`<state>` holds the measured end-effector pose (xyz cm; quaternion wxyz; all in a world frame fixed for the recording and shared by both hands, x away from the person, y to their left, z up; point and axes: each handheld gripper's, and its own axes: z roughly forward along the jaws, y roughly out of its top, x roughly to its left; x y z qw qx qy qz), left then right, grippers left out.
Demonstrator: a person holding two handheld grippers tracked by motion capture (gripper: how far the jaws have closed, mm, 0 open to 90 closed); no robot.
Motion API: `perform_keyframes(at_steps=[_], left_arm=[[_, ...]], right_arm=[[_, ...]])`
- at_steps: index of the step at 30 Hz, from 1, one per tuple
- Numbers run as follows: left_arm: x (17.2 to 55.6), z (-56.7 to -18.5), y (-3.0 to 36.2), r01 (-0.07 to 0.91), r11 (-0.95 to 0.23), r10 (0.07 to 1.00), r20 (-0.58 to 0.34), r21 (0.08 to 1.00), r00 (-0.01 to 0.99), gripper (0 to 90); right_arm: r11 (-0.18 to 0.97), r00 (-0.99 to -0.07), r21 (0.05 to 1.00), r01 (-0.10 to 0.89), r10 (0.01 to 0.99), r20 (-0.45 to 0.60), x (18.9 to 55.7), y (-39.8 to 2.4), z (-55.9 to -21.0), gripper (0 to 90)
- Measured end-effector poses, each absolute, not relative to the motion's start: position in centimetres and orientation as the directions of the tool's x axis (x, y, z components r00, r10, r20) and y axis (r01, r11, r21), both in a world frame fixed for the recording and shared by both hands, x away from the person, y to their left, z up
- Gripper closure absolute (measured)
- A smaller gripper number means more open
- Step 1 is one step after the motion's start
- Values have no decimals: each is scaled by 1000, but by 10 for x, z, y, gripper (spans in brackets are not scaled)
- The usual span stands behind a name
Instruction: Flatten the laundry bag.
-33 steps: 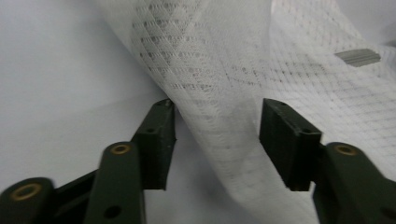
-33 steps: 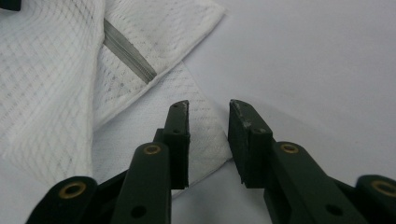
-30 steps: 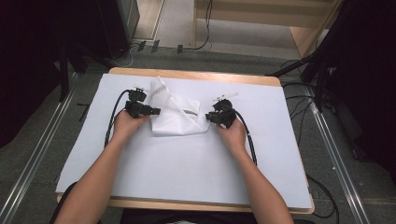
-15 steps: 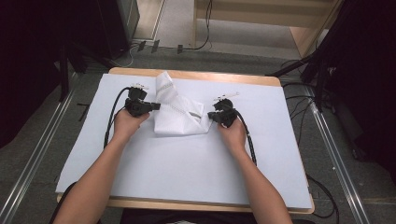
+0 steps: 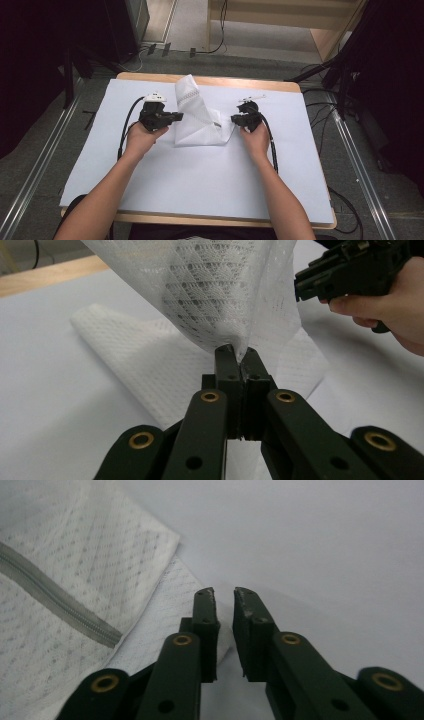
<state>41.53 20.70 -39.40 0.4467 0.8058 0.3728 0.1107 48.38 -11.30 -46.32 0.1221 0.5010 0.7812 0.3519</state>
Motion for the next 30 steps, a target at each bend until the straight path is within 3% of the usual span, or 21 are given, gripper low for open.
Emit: perform_keyframes(at_steps=[9,21,30], left_arm=[[387,-394,187,485,-403,632,-148,776,761,899],[365,-406,185,512,-437,589,-196,739,784,881],[354,-412,184,537,-465,565,-231,704,792,811]], right_arm=[[193,-467,696,692,854,227,450,-158,-437,728],[257,-579,736,626,786,218,408,-158,-432,670],[250,-570,735,631,792,220,397,-167,-432,671]])
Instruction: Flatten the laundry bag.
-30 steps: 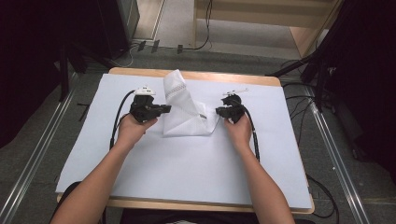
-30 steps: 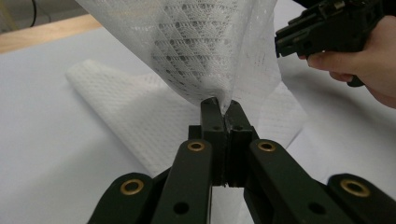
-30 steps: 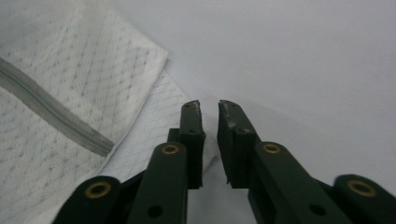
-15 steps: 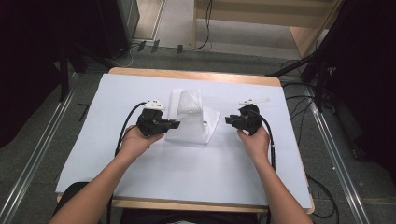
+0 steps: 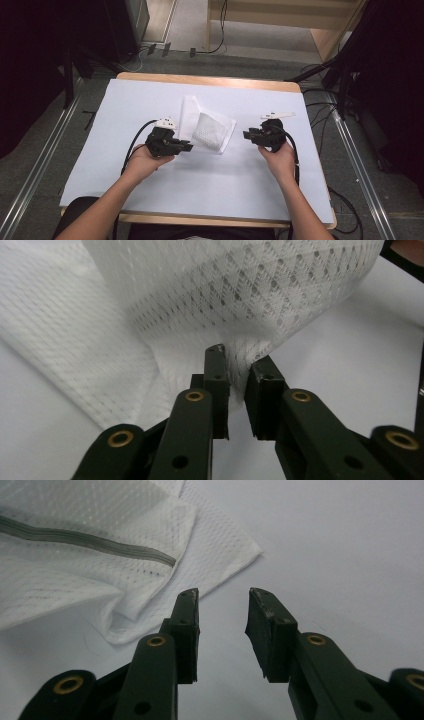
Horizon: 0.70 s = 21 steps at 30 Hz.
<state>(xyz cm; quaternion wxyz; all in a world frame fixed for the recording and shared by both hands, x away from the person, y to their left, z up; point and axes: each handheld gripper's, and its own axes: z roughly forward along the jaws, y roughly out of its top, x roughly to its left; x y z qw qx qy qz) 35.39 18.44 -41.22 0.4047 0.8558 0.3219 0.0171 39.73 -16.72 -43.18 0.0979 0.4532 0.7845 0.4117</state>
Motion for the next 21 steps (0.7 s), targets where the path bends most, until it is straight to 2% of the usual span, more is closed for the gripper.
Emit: perform_keyframes(at_steps=[3,10,15,21], left_arm=[[348,-414,186,524,-486,556,-215,699,803,768],[337,-409,196,535,-462,555,-240,707,797,674],[331,-403,207,539,-457,564,-238,707,791,569],[332,-396,220,548,-422,570,-259,722,780,528]], right_arm=[[250,-569,738,627,794,214,399,-166,-431,676],[254,-582,748,613,786,210,402,-162,-427,668],[255,-590,748,613,776,220,405,-158,-425,678],[250,-595,751,611,771,227,406,-154,-422,690]])
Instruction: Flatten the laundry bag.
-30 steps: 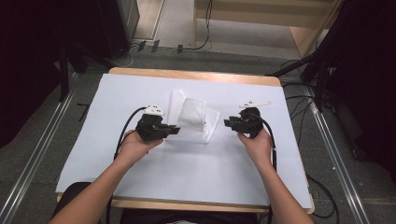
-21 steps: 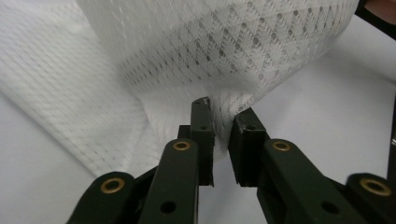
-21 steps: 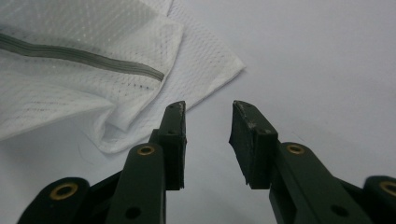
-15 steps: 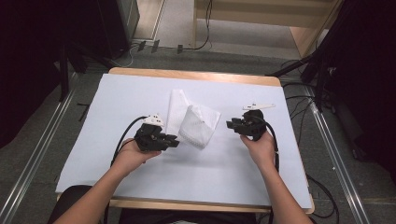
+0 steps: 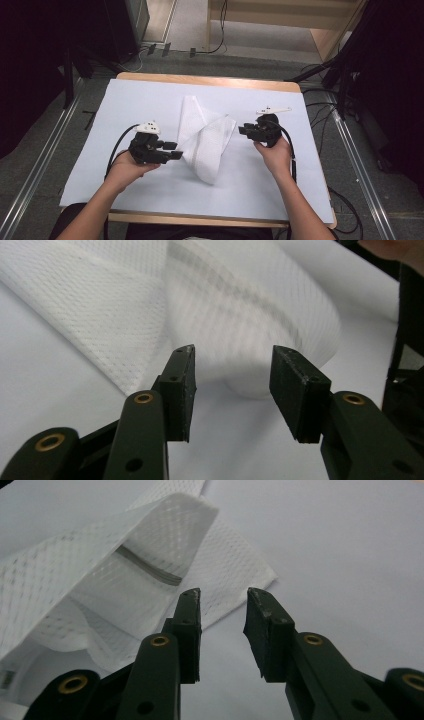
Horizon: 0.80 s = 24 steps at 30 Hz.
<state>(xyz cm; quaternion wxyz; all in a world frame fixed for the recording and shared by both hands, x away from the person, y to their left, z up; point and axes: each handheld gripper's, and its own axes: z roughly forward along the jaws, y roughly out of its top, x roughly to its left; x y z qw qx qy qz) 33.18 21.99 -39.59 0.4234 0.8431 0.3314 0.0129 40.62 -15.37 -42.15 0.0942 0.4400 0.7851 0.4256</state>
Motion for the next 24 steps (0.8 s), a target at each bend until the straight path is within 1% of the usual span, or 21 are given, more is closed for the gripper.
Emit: perform_keyframes(at_steps=[2,4,10,18,22,24], left_arm=[[331,-392,227,544,-408,559,-271,733,784,510],[331,-390,230,547,-402,577,-261,735,774,510],[346,-392,231,580,-385,621,-263,718,738,548],[371,-395,219,590,-397,631,-258,703,732,599],[379,-397,216,599,-403,644,-251,692,723,597],[384,-397,216,604,-406,648,-251,686,719,597]], right_arm=[[248,-594,751,612,771,229,406,-154,-421,691],[252,-596,750,612,770,228,407,-155,-422,692],[254,-590,742,620,774,229,408,-154,-424,701],[253,-599,741,622,763,243,410,-147,-426,738],[260,-614,752,605,754,234,411,-142,-422,717],[271,-629,763,587,746,219,412,-141,-419,684]])
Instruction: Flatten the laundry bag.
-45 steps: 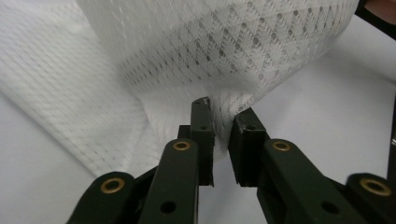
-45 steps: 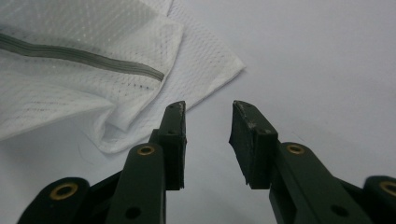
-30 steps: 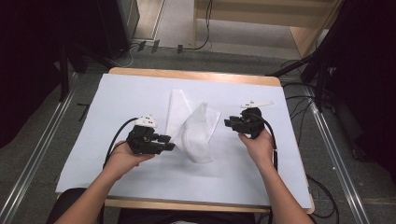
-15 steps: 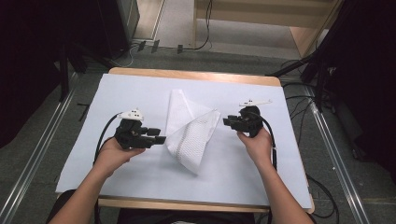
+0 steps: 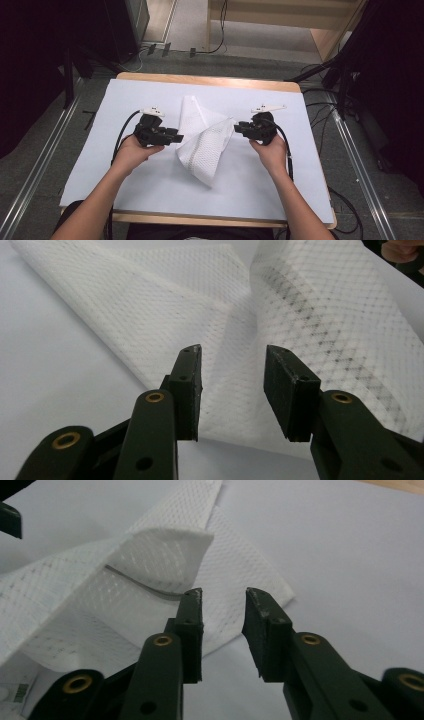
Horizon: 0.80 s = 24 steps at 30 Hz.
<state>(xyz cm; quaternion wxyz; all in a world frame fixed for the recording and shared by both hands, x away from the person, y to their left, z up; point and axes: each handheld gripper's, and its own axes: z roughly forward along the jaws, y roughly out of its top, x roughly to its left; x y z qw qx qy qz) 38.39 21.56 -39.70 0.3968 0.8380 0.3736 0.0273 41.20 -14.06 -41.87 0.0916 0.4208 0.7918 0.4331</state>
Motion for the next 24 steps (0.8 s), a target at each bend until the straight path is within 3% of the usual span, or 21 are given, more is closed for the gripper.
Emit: perform_keyframes(at_steps=[9,24], left_arm=[[393,-398,220,616,-371,664,-265,695,699,594],[388,-393,231,609,-349,665,-270,712,696,548]], right_arm=[[281,-656,765,580,717,234,422,-128,-411,682],[328,-747,790,518,623,231,425,-66,-396,679]])
